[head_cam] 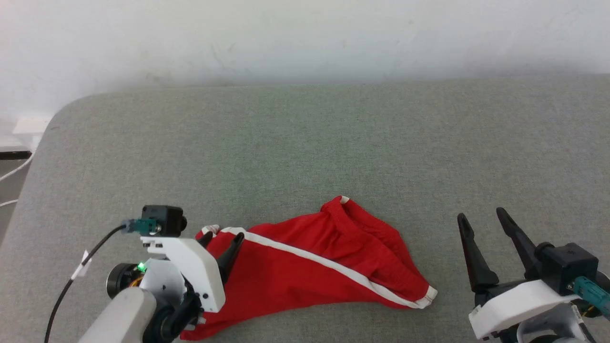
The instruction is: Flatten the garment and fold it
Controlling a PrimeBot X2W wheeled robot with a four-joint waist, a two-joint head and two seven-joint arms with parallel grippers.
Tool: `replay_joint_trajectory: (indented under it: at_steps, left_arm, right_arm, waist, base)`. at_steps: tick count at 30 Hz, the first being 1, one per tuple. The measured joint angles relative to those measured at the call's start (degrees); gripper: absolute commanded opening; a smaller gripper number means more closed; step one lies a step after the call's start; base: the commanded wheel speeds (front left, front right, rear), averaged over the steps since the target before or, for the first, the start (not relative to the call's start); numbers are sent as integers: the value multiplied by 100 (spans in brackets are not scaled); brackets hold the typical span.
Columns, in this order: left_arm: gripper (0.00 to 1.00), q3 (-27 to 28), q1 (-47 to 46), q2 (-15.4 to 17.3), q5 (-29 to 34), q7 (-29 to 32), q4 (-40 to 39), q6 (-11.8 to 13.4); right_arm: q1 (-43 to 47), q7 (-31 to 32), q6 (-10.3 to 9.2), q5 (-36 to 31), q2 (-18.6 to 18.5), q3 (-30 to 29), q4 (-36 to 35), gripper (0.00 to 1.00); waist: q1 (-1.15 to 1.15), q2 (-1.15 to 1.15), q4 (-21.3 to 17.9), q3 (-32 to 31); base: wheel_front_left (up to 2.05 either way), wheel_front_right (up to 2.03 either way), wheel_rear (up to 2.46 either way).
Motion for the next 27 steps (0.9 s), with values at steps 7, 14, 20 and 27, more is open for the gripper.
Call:
replay_joint_trajectory:
  at_steps: [7,14,20,27]
  left_arm:
    - [100,-294,-595,-12,-182,738,838,-396]
    - [0,-423,-836,-21,-199,955,1260,-505]
    - [0,-303,-1076,40,205,137,1057,-489]
    - [0,237,-698,382,489,-850,-44,64]
  right_arm:
    - [-1,-1,0,18,0,9,52,100]
    - [-47,-11,0,40,1,24,114,100]
    - [-49,-36,0,56,0,-32,143,100]
    - [-38,-30,0,55,0,-37,183,100]
  waist:
    - [0,0,-126,71]
    - [0,0,-200,105]
    - [0,0,-117,83]
    - [0,0,15,-5]
  base:
    - [0,0,0]
    - [0,0,0]
    - [0,0,0]
    - [0,0,0]
